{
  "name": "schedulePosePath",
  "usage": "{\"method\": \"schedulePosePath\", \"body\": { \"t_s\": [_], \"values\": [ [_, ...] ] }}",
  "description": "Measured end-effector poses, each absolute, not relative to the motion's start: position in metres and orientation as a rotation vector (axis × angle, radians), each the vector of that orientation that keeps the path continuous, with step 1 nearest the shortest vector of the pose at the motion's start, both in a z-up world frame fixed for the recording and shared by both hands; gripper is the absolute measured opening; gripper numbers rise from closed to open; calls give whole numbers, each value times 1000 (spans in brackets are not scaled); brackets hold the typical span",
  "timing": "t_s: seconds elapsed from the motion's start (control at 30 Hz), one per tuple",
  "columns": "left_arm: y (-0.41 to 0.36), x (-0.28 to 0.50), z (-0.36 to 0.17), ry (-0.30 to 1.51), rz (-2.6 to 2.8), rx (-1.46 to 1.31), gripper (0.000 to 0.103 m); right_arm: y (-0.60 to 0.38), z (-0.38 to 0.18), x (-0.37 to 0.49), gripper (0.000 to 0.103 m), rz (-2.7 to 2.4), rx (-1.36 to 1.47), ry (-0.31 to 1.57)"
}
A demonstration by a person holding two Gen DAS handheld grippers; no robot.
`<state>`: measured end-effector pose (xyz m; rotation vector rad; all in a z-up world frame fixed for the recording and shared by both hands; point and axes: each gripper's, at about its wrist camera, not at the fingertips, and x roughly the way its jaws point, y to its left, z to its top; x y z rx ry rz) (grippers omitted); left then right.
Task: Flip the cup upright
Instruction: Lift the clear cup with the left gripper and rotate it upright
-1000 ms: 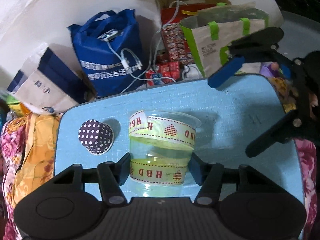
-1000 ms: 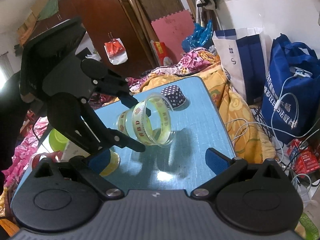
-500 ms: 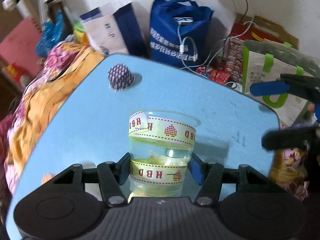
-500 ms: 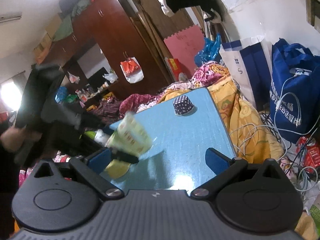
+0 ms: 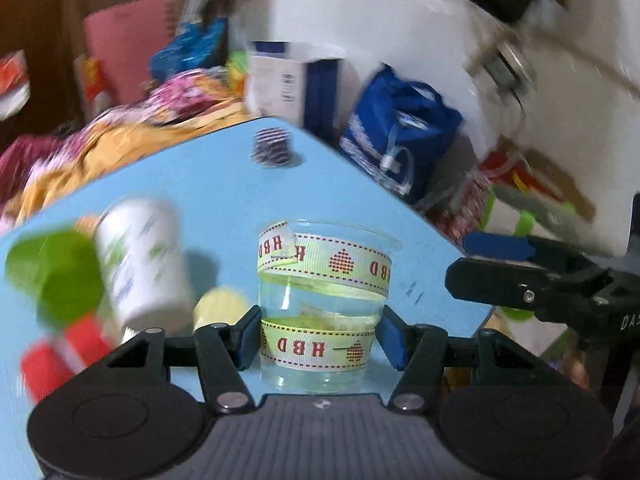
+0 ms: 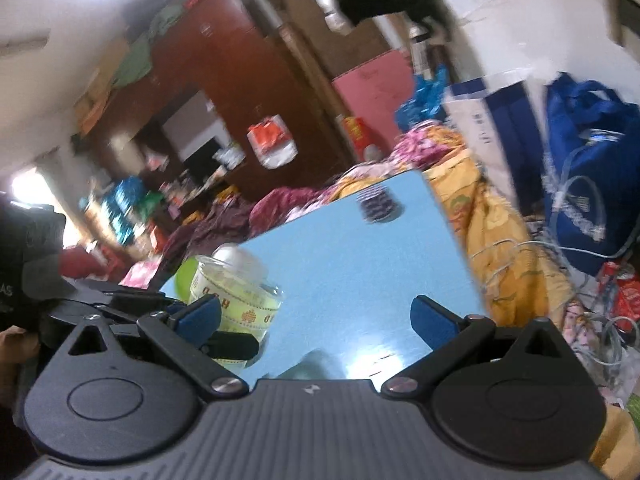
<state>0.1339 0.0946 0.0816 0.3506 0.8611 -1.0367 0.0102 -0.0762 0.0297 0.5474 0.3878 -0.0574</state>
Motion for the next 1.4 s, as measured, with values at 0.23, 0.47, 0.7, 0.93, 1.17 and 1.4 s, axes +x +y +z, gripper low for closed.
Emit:
{"method": "schedulePosePath", "body": {
  "t_s": [0.23,0.47,0.7,0.93,1.17,1.4],
  "values": [
    [177,160,49,951,-924,-13,63,-34,35,46,102,52,493,457],
    [193,162,37,968,-952,-144,63,-9,42,81,101,90,431,543],
    [211,152,40,950,-1004,-171,63,-9,40,82,101,81,466,547],
    [224,151,37,958,-935,-181,63,4,42,75,101,100,440,530],
    [214,162,32,994,-913,-187,69,5,38,82,101,109,434,542],
    [223,156,35,971,-919,-152,73,0,23,91,101,133,458,588]
  ]
}}
